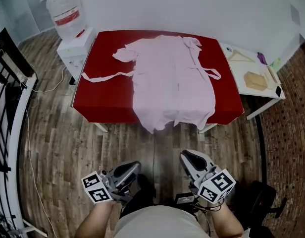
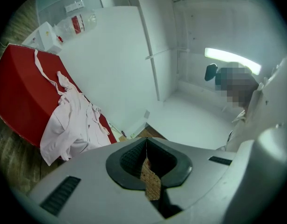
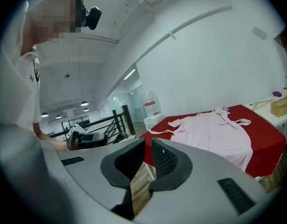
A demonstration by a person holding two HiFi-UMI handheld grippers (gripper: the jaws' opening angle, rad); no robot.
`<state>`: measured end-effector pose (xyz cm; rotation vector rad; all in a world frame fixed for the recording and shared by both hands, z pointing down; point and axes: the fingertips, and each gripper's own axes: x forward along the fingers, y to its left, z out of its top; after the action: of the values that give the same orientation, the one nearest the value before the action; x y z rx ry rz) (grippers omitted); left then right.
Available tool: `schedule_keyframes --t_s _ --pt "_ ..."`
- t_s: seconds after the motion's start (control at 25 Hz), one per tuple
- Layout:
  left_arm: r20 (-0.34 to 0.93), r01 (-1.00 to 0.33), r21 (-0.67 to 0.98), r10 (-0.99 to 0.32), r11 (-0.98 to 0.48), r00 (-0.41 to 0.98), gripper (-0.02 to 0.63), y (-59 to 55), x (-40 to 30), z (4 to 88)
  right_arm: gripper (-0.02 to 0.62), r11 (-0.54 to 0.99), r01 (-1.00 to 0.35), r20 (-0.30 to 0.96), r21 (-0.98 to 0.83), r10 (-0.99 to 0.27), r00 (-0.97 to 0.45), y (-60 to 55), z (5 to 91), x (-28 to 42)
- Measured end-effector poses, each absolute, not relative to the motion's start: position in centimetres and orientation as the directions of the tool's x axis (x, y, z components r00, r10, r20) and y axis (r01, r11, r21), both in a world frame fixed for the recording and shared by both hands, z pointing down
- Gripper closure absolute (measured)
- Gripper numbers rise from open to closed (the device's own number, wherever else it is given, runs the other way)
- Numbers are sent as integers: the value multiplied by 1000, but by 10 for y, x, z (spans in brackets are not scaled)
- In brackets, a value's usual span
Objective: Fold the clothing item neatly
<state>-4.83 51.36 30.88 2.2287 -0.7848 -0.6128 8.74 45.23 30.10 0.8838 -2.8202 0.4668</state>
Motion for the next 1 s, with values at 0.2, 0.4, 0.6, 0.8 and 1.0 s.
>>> schedule_keyframes --t_s 0.2,0.4,0.6,0.8,1.0 --pt "-202 -358 724 -676 -590 708 601 490 -76 304 575 762 -604 223 -234 -563 -796 430 289 66" --pt "-192 -379 715 -686 -588 702 601 472 -87 304 575 739 -630 226 -238 -588 -776 411 290 61" --pt "-179 -393 722 -702 -570 689 601 458 -95 307 575 745 -619 230 -248 -576 -785 392 296 50" --pt "-161 -431 714 -729 -551 665 600 436 -103 312 575 763 -593 223 -258 -550 -805 358 307 41" --pt "-132 -476 706 -757 -525 640 601 398 -107 313 575 782 -568 221 -257 -525 -822 314 312 36"
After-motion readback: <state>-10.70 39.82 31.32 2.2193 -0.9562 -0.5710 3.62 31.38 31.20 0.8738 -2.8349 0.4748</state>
